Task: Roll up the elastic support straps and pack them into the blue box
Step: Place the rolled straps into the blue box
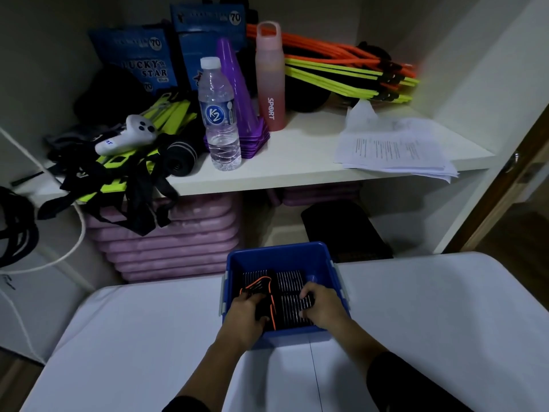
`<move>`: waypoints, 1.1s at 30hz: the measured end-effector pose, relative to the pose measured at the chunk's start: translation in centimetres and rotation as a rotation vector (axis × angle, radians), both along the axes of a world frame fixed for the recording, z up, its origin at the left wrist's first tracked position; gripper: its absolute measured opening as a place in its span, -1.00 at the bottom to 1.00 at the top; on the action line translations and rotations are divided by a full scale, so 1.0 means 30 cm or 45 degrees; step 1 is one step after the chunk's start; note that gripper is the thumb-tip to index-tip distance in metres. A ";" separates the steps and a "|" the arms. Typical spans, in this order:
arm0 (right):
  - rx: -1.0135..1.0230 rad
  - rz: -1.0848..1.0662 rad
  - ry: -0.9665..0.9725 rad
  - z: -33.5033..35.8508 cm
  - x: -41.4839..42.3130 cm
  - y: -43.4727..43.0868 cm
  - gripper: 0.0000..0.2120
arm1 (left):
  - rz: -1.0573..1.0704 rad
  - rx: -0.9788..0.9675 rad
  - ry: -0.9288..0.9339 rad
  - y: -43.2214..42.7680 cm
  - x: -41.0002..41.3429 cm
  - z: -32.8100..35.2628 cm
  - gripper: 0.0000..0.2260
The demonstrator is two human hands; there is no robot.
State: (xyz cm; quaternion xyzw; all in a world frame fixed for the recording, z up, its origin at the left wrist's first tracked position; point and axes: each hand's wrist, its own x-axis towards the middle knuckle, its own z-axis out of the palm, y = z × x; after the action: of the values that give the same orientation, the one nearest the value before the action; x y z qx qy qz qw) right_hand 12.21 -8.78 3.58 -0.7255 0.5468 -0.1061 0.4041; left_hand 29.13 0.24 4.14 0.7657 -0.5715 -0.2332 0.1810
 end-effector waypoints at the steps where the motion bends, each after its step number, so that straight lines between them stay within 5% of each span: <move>1: -0.007 -0.015 -0.011 -0.001 0.000 0.001 -0.71 | -0.003 0.005 0.004 0.000 0.000 0.001 -0.58; 9: -0.072 -0.060 -0.029 0.013 0.003 0.020 -0.60 | 0.089 -0.133 0.042 0.022 -0.014 0.026 -0.68; 15: -0.540 0.113 -0.002 0.152 -0.010 0.036 -0.71 | 0.130 -0.339 0.081 0.009 -0.018 0.161 -0.76; 24: -0.998 0.084 -0.141 0.657 -0.008 -0.013 -0.82 | 0.188 -0.674 0.084 -0.092 -0.032 0.633 -0.94; 33: -1.369 -0.019 -0.275 1.227 -0.022 -0.045 -0.85 | 0.124 -1.140 -0.045 -0.120 -0.085 1.250 -0.90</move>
State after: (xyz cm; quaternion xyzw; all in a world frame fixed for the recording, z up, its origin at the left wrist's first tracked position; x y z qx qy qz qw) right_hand 11.54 -10.14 40.38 -0.8108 0.3761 -0.4476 0.0294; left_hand 26.57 -3.36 41.63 0.6419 -0.5823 0.0589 0.4955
